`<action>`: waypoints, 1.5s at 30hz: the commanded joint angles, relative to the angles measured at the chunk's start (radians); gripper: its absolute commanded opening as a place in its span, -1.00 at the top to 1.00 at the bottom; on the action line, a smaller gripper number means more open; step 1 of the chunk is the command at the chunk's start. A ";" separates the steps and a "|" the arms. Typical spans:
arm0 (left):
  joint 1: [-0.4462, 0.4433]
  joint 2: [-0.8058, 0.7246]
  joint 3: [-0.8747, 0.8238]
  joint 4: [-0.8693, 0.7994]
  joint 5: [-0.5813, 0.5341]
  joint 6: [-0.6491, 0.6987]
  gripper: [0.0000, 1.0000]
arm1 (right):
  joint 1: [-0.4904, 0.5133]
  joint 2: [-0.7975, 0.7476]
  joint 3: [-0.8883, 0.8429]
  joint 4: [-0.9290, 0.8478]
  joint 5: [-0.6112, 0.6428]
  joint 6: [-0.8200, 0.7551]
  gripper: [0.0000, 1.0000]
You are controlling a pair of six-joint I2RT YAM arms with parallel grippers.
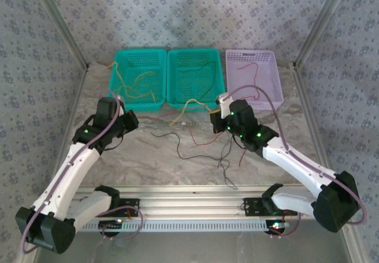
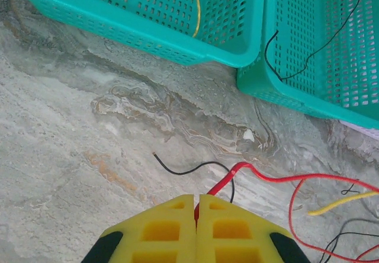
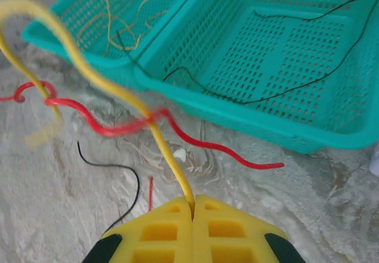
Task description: Untangle the cables
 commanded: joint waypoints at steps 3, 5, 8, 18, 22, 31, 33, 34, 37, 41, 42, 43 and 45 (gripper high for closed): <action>0.004 0.024 0.032 -0.022 -0.063 0.036 1.00 | -0.086 -0.037 0.021 -0.027 -0.062 0.102 1.00; 0.005 0.025 0.032 -0.027 -0.085 0.046 1.00 | -0.111 -0.061 0.029 -0.030 -0.056 0.114 1.00; 0.004 0.021 0.024 -0.027 -0.076 0.053 1.00 | -0.153 -0.084 0.046 -0.033 -0.091 0.148 1.00; 0.002 0.037 0.001 -0.018 -0.065 0.061 1.00 | -0.195 -0.125 0.199 -0.071 -0.087 0.176 1.00; 0.002 0.041 -0.001 -0.022 -0.058 0.067 1.00 | -0.194 -0.125 0.240 -0.062 -0.105 0.210 1.00; -0.022 0.061 -0.027 0.018 -0.018 0.052 1.00 | -0.170 -0.093 0.307 -0.016 -0.178 0.279 1.00; -0.046 0.066 -0.034 0.059 -0.003 0.041 1.00 | -0.151 -0.074 0.311 0.027 -0.218 0.303 1.00; -0.061 0.070 -0.035 0.081 0.001 0.033 1.00 | -0.142 -0.057 0.321 0.034 -0.229 0.310 1.00; -0.091 0.080 -0.035 0.150 0.036 0.016 0.88 | -0.117 -0.020 0.338 0.063 -0.255 0.318 1.00; -0.121 0.107 -0.024 0.194 0.058 0.011 0.69 | -0.114 0.012 0.359 0.108 -0.300 0.337 1.00; -0.130 0.117 -0.019 0.194 0.053 0.013 0.69 | -0.113 0.017 0.368 0.108 -0.300 0.339 1.00; -0.137 0.123 -0.019 0.199 0.052 0.011 0.71 | -0.112 0.024 0.368 0.110 -0.304 0.340 1.00; -0.151 0.123 -0.030 0.232 0.068 0.000 0.84 | -0.110 0.035 0.410 0.109 -0.315 0.339 1.00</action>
